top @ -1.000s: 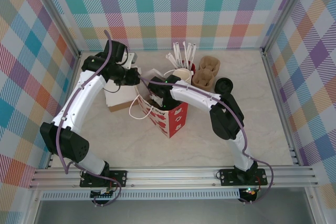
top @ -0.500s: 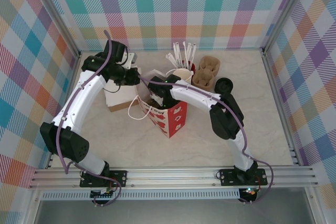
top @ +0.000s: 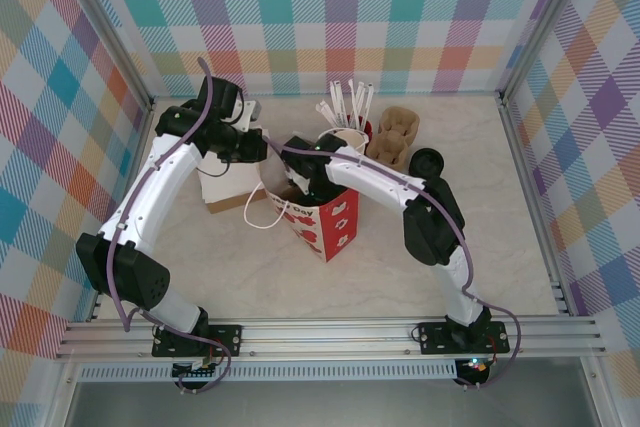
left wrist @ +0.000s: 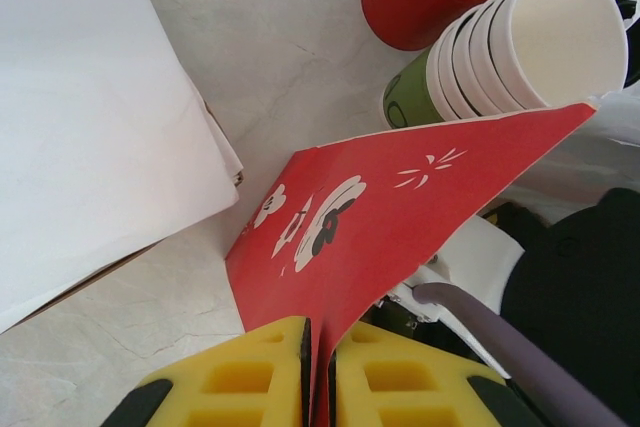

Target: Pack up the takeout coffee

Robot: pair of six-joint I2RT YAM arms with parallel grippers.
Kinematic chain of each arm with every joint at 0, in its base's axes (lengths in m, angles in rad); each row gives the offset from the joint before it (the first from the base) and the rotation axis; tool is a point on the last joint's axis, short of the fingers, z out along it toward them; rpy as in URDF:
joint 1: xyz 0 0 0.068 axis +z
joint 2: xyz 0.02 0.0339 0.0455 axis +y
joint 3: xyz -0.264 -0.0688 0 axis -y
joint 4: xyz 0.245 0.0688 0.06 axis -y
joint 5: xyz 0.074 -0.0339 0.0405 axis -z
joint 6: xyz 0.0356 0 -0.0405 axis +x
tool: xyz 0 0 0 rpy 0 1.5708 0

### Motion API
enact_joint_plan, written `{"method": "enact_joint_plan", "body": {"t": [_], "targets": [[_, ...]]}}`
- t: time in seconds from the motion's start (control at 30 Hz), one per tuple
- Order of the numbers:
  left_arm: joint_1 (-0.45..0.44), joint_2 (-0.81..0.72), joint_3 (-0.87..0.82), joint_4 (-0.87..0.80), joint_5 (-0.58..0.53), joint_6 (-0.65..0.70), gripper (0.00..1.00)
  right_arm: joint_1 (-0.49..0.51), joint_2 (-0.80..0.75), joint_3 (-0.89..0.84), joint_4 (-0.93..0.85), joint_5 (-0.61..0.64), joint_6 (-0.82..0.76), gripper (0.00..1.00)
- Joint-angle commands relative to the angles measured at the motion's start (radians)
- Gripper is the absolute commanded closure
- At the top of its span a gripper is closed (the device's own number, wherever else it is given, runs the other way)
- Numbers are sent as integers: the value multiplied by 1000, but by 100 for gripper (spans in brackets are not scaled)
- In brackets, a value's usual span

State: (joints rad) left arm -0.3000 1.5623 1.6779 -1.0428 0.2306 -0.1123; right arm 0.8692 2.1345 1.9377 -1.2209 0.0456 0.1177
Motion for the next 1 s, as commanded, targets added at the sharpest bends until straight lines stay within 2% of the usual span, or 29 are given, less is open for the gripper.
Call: {"method": "enact_joint_plan", "body": {"t": [0.0, 0.7, 0.97], "targets": [[10, -18, -15, 6, 19, -7, 87, -7, -53, 61, -44, 2, 14, 0], [10, -19, -32, 18, 25, -12, 86, -13, -73, 391, -242, 35, 19, 0], [10, -19, -40, 26, 28, -17, 86, -13, -97, 463, -285, 36, 24, 0]]}}
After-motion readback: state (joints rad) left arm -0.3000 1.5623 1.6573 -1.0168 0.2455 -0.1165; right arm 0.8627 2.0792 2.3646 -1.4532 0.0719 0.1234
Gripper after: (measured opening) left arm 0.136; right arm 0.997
